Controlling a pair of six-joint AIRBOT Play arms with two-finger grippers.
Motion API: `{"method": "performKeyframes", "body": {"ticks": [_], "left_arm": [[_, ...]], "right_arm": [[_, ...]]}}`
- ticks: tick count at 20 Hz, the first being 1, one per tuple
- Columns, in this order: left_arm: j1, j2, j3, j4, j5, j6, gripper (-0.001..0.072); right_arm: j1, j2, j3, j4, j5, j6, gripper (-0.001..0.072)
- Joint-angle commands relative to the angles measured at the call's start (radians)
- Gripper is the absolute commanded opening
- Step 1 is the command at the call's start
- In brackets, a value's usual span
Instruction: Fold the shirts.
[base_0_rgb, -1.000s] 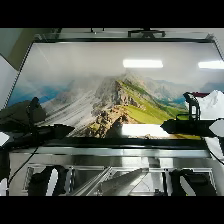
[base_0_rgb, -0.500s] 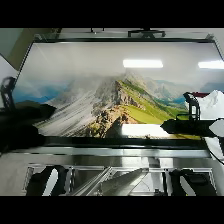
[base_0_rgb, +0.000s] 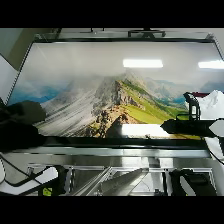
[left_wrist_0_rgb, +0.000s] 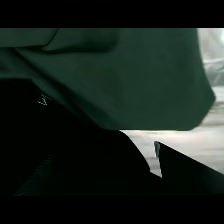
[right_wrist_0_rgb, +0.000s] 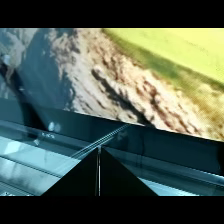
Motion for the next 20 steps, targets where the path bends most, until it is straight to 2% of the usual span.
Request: {"method": "performKeyframes", "body": {"ticks": [1,5,6,7,8,10,12,14,20], "left_arm": [[0.042,-0.161,-0.012,0.029,0.087,-0.008,0.0709],[0.042,-0.268,-0.012,0.029,0.100,-0.008,0.0689],[0.042,-0.279,-0.012,0.029,0.101,-0.008,0.0590],[0.041,-0.281,-0.011,0.029,0.105,-0.008,0.0386],[0.040,-0.275,-0.011,0.026,0.109,-0.008,0.0223],[0.023,-0.236,0.000,0.025,0.111,-0.007,0.0030],[-0.010,-0.176,0.046,0.018,0.093,0.006,0.0029],[-0.071,-0.107,0.133,-0.055,0.052,0.062,0.0029],[-0.409,0.080,0.396,-0.647,-0.090,0.151,0.0029]], "right_arm": [[0.001,0.000,0.000,0.000,0.000,0.000,0.0026],[0.001,0.000,0.000,0.000,0.000,0.000,0.0027],[0.001,0.000,0.000,0.000,0.000,0.000,0.0027],[0.001,0.000,0.000,0.000,0.000,0.000,0.0026],[0.001,0.000,0.000,0.000,0.000,0.000,0.0027],[0.001,0.000,0.000,0.000,0.000,0.000,0.0027],[0.001,0.000,0.000,0.000,0.000,0.000,0.0027],[0.001,0.000,0.000,0.000,0.000,0.000,0.0027],[0.001,0.000,0.000,0.000,0.000,0.000,0.0027]]}}
